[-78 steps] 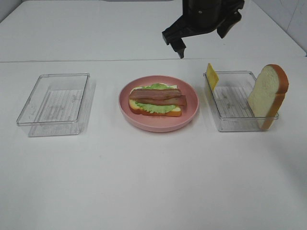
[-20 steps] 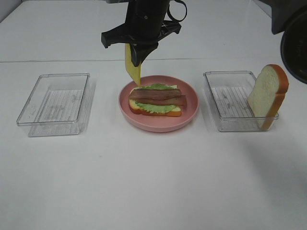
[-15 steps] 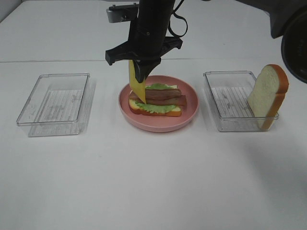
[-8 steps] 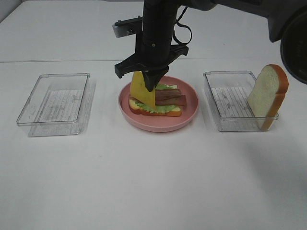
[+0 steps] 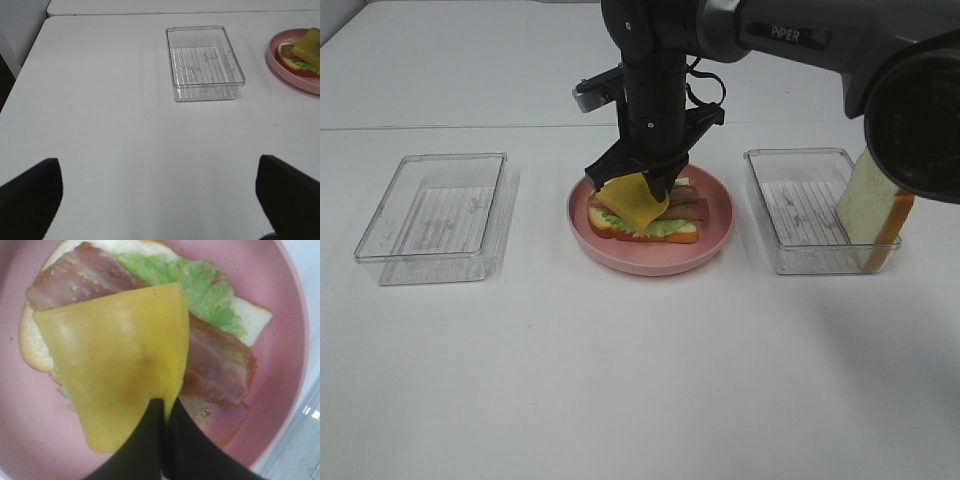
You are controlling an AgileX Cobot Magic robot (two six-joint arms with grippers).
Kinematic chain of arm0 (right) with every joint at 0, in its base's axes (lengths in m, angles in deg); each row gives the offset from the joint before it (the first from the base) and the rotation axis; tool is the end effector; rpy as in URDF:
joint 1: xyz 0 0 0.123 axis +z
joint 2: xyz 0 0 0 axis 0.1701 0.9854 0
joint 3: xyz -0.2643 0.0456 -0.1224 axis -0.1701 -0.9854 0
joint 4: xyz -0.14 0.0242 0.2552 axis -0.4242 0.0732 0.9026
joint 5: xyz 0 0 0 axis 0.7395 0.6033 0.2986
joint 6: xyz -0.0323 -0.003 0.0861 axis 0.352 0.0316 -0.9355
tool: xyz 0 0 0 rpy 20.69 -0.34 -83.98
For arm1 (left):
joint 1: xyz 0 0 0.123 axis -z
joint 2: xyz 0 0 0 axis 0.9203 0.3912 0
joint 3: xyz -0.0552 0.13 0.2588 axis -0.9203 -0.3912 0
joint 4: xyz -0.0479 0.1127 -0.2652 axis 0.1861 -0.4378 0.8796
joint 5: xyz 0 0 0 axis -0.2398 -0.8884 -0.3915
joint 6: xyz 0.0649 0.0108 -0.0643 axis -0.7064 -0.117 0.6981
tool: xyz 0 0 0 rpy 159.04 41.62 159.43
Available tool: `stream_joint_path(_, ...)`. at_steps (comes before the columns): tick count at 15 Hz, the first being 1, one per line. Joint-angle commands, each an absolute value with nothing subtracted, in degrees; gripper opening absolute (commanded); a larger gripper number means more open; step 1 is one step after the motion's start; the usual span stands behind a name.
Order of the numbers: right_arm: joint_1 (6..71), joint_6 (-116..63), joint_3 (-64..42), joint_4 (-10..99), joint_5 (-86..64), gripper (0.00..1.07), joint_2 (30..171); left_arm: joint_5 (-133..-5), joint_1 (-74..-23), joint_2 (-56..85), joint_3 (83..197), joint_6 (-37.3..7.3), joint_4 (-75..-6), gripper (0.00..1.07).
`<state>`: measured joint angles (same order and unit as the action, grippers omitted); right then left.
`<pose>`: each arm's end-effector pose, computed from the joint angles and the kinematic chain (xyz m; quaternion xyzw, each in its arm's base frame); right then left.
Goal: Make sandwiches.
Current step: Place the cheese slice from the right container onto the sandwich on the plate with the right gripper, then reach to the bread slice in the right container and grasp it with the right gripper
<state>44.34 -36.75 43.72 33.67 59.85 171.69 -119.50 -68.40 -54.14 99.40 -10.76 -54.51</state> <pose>0.4638 0.3010 0.1486 -0.2759 0.9533 -0.0500 0.1118 0.0175 -0.0007 0.3017 -0.0136 0.8508 -0.0031 0.5253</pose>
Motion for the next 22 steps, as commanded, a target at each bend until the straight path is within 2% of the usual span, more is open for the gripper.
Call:
stream_joint_path(1,44.05,-37.5,43.38,31.78,58.41,0.0,171.98,-119.27,-68.57,-54.37,99.29,-10.64,-54.46,0.98)
stream_joint_path(7,44.05,-37.38,43.38,30.52,57.95,0.01,171.98,-119.27,-68.57,-54.37,99.29,-10.64,-54.46,0.98)
stream_joint_path(8,44.05,-37.38,43.38,30.46,57.95,0.1,171.98,-119.27,-68.57,-54.37,99.29,-10.64,-54.46,0.98)
stream_joint_path(9,44.05,-37.56,43.38,30.23,57.95,0.25,171.98,-119.27,-68.57,-54.37,99.29,-10.64,-54.46,0.98)
stream_joint_path(10,44.05,-37.96,43.38,29.14,57.95,0.45,171.98,-119.27,-68.57,-54.37,99.29,-10.64,-54.46,0.98)
stream_joint_path(11,44.05,-38.19,43.38,28.4,57.84,0.54,171.98,-119.27,-68.57,-54.37,99.29,-10.64,-54.46,0.98)
stream_joint_path(12,44.11,-38.93,43.43,25.08,58.13,0.79,171.98,-119.27,-68.57,-54.37,99.29,-10.64,-54.46,0.98)
stream_joint_path(13,44.17,-39.05,43.43,23.01,58.81,0.89,171.64,-119.27,-68.57,-54.37,99.29,-10.64,-54.46,0.98)
stream_joint_path(14,44.17,-39.56,43.78,22.21,59.73,0.92,170.95,-119.27,-68.57,-54.37,99.29,-10.64,-54.46,0.98)
stream_joint_path(19,43.54,-38.82,44.06,21.87,61.34,0.92,165.16,-119.27,-68.57,-54.37,99.29,-10.64,-54.46,0.98)
stream_joint_path(22,39.24,-35.84,44.06,23.93,64.77,0.92,159.78,-119.27,-68.57,-54.37,99.29,-10.64,-54.46,0.98)
